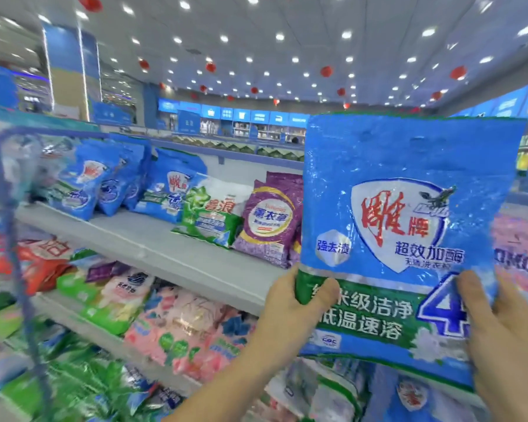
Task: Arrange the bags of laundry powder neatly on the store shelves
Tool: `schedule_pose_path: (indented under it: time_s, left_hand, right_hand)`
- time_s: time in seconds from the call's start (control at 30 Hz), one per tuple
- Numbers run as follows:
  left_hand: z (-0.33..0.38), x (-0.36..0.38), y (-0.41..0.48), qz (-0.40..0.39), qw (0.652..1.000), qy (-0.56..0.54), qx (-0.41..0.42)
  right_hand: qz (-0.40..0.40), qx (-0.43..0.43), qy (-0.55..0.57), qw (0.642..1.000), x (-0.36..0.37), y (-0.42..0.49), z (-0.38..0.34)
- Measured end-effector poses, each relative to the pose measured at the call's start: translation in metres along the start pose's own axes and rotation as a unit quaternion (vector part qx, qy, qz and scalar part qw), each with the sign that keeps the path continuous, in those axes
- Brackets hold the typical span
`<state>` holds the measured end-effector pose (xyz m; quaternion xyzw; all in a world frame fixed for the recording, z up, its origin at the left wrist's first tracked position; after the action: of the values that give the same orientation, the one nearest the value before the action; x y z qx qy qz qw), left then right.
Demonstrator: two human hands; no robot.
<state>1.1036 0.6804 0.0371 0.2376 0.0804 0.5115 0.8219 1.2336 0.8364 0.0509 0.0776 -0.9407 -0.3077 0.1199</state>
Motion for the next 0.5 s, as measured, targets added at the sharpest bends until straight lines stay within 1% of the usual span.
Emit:
schedule_pose_path:
  time_s: [0.13,0.23,0.3,0.37,0.5]
  left_hand:
    - [-0.010,-0.096,0.027,0.057,0.998,0.007,-0.040]
    - [-0.014,-0.168,0.047,0.121,0.992,0.027,-0.035]
    - [-0.016,-0.209,0.061,0.147,0.988,0.028,-0.036]
    - [-0.019,-0.248,0.075,0.172,0.983,0.043,-0.039]
    - [-0.034,-0.305,0.107,0.198,0.978,0.040,-0.050]
  right_hand:
    - [-0.051,-0.002,0.018,0.999,0.091,-0.041,-0.004]
    - [-0.083,-0.004,0.031,0.996,0.159,-0.075,-0.013]
    - [-0.110,0.015,0.048,0.993,0.203,-0.094,-0.020]
    - [-0.150,0.045,0.079,0.984,0.242,-0.110,-0.025]
    - [-0.268,0.090,0.124,0.951,0.307,-0.132,-0.025]
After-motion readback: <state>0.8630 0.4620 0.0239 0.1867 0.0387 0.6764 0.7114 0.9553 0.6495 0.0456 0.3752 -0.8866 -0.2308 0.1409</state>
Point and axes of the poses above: each hand's wrist, its own y-axis towards the middle knuckle, its own x-axis out of the palm, z = x × y, the point moved 2 cm from there along y, towards the middle knuckle, and after that the axes turned 13 degrees about z, right-handed, at the moved point
